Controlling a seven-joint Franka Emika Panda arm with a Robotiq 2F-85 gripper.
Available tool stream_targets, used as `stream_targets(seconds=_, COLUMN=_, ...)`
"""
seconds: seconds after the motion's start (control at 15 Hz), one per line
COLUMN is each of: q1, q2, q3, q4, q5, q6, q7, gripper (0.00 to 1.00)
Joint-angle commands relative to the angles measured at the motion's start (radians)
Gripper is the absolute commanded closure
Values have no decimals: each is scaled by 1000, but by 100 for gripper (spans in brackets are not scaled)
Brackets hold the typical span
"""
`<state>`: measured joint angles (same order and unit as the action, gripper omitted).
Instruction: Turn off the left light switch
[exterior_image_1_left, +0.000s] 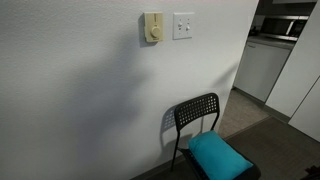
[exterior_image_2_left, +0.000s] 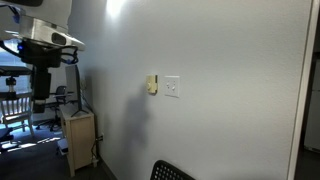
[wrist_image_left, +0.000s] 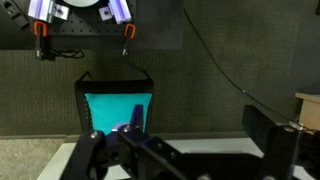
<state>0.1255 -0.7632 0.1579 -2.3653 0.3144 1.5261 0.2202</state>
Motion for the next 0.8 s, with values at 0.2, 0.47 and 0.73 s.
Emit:
stream_targets(seconds=0.2, q1=-20, q2=86, q3=50, q4=-20, q5=-42, q6=339, q7=-32, gripper=0)
stream_targets(seconds=0.47, q1=-18, q2=143, q3=75, q4=-26, q5=-143, q6=543, q7=-22, gripper=0)
stream_targets(seconds=0.73, q1=-23, q2=195, q3=66, q4=-18, q5=-255, q6=654, q7=-26, gripper=0)
